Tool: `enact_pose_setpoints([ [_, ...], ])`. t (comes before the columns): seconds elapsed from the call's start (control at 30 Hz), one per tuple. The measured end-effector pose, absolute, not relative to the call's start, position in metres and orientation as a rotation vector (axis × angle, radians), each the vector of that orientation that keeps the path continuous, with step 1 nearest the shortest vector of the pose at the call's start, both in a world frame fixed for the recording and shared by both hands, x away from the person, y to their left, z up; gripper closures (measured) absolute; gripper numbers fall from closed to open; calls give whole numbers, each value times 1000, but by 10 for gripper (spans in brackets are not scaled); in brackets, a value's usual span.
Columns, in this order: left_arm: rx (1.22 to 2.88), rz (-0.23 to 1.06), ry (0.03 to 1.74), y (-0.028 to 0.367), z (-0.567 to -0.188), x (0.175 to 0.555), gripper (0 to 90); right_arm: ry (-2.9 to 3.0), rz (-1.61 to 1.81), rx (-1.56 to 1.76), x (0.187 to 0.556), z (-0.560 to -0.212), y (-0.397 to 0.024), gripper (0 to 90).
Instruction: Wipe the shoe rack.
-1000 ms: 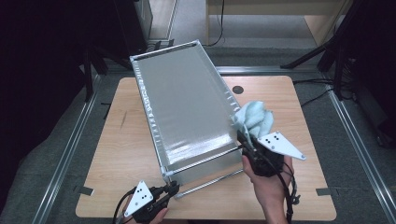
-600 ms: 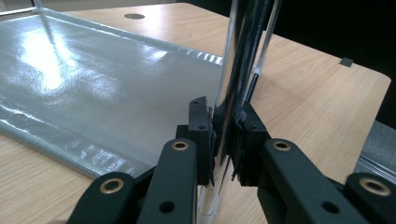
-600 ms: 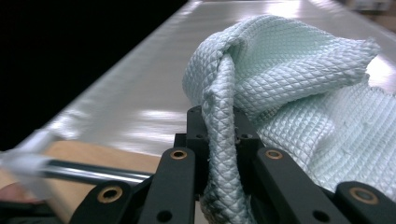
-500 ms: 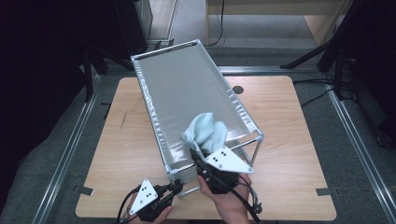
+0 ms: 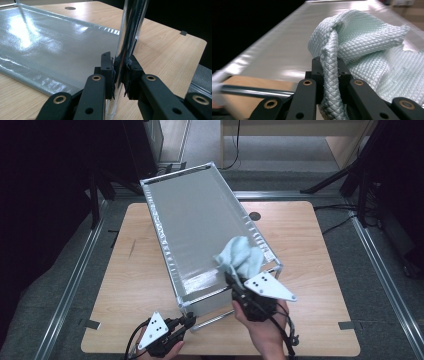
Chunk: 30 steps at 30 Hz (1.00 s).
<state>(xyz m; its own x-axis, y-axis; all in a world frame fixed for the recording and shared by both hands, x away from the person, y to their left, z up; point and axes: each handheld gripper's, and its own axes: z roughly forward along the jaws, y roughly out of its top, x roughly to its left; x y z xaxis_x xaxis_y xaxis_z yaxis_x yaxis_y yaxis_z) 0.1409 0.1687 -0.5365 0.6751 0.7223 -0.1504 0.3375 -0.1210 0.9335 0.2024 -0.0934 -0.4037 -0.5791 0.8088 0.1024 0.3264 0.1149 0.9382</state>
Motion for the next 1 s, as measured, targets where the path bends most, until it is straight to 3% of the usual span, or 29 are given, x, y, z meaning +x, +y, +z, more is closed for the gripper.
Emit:
enact_pose_setpoints([
  [0.27,1722,406,858,169,-537,141,801,1852,1422,1182,212,-404,-123,813],
  [0.73,1717,402,856,168,-537,141,801,2054,1509,941,180,-405,-50,811],
  [1.0,1726,401,841,165,-537,139,802,1956,1498,1012,181,-403,-91,811],
])
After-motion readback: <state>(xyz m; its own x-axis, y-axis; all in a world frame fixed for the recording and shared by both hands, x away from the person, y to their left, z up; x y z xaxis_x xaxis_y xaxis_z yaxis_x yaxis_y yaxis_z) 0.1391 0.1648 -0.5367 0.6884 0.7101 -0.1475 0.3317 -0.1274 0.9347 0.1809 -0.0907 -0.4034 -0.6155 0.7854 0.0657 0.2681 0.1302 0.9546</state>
